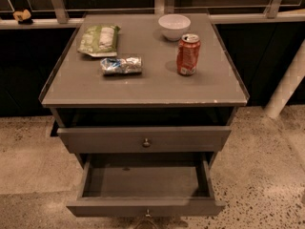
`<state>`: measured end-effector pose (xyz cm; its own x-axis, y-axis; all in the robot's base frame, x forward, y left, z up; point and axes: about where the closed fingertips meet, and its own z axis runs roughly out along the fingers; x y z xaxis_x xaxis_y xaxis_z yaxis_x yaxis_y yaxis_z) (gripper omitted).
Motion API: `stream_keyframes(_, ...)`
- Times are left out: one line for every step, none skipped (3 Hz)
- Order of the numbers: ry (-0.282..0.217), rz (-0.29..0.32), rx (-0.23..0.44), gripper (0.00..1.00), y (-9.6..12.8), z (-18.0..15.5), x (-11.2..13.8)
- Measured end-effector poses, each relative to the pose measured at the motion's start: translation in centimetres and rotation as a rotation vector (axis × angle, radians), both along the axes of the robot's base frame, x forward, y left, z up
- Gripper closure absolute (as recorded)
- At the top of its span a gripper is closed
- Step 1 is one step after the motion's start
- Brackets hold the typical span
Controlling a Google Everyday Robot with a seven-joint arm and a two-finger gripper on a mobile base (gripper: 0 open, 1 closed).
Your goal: Close middle drawer
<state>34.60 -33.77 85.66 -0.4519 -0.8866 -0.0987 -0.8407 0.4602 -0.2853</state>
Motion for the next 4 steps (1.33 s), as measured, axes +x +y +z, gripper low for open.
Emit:
stream_keyframes(0.042, -0.053, -0.01, 0.0, -2.4, -4.5, -0.2)
stream_keyframes(0.074, -0.104, -0.023, 0.0, -4.6, -8.6, -0.2)
stream_keyframes(0.094, -0.14, 0.002, 0.0, -6.1, -10.7, 0.1)
stream_keyframes(0.097, -0.14, 0.003, 0.0, -6.1, -10.8, 0.0)
